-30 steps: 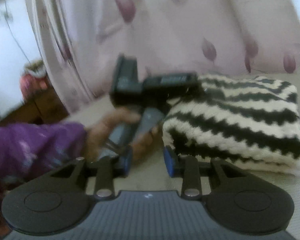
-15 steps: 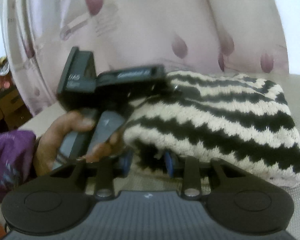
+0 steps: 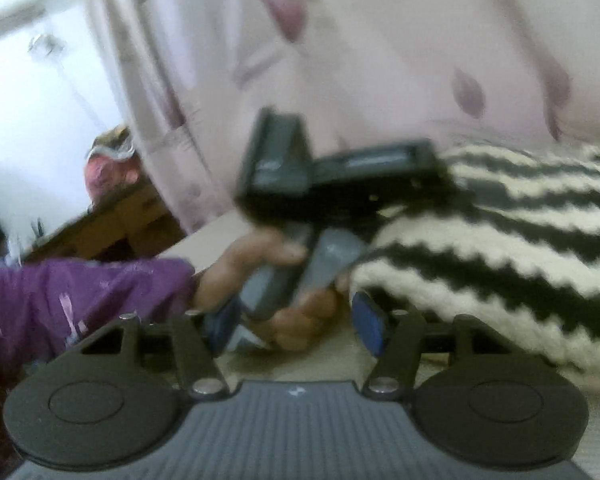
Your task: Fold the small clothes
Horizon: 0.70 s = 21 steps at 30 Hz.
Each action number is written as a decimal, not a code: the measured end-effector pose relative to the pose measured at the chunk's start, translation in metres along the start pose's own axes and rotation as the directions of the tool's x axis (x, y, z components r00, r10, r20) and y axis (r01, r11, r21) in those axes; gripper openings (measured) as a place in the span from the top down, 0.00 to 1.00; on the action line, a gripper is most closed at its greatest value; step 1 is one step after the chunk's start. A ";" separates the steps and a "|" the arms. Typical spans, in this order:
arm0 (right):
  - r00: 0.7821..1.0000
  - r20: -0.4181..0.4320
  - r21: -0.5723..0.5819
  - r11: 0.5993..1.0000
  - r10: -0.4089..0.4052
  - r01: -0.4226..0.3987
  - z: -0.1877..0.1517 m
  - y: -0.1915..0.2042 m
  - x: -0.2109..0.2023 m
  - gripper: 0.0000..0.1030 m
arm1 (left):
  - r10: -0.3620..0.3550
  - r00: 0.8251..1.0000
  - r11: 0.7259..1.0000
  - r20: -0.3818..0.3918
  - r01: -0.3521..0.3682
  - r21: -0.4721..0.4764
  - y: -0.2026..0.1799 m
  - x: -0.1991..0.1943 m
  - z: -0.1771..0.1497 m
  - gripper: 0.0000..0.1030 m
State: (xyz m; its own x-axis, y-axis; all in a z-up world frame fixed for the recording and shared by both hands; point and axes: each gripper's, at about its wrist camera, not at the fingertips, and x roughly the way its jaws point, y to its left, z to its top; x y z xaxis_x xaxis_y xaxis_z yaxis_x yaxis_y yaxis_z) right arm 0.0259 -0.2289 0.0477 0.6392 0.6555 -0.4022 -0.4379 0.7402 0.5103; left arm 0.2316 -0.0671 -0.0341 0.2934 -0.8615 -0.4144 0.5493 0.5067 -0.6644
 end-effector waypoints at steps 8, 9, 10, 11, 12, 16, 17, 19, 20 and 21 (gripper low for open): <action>0.902 0.245 0.220 0.926 -0.356 0.306 0.005 -0.051 -0.129 0.23 | 0.002 1.000 1.000 0.005 -0.002 0.008 0.000 -0.001 -0.001 0.08; 0.896 0.217 0.249 0.910 -0.387 0.333 0.009 -0.065 -0.135 0.23 | 0.004 1.000 1.000 0.005 -0.004 0.009 0.000 -0.001 -0.002 0.08; 0.895 0.181 0.274 0.895 -0.408 0.352 0.012 -0.081 -0.137 0.23 | 0.006 1.000 1.000 0.006 -0.006 0.011 0.000 -0.001 -0.002 0.07; 0.896 0.155 0.289 0.886 -0.417 0.362 0.014 -0.092 -0.135 0.23 | 0.008 1.000 1.000 0.007 -0.008 0.014 -0.001 -0.002 -0.003 0.07; 0.904 0.131 0.302 0.885 -0.408 0.355 0.017 -0.101 -0.130 0.23 | 0.010 1.000 1.000 0.007 -0.010 0.016 -0.002 -0.002 -0.003 0.07; 0.938 0.034 0.308 0.897 -0.345 0.318 0.029 -0.128 -0.091 0.22 | 0.016 1.000 1.000 0.008 -0.016 0.022 -0.003 -0.001 -0.004 0.07; 0.945 0.004 0.321 0.896 -0.327 0.308 0.032 -0.139 -0.085 0.22 | 0.017 1.000 1.000 0.008 -0.017 0.023 -0.004 -0.002 -0.004 0.07; 0.953 -0.041 0.413 0.864 -0.300 0.289 0.032 -0.159 -0.074 0.20 | 0.018 1.000 1.000 0.007 -0.018 0.025 -0.004 -0.002 -0.004 0.07; 0.964 -0.041 0.456 0.853 -0.264 0.253 0.031 -0.168 -0.071 0.21 | 0.017 1.000 1.000 0.008 -0.017 0.025 -0.004 -0.002 -0.004 0.07; 0.974 -0.020 0.487 0.848 -0.227 0.208 0.032 -0.179 -0.067 0.22 | 0.016 1.000 1.000 0.008 -0.016 0.024 -0.004 -0.002 -0.004 0.07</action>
State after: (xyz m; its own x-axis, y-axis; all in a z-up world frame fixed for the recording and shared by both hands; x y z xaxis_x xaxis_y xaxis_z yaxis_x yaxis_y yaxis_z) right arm 0.0817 -0.4099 0.0077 0.7090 0.4729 -0.5230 0.0694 0.6913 0.7192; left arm 0.2259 -0.0677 -0.0329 0.3085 -0.8534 -0.4202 0.5629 0.5199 -0.6426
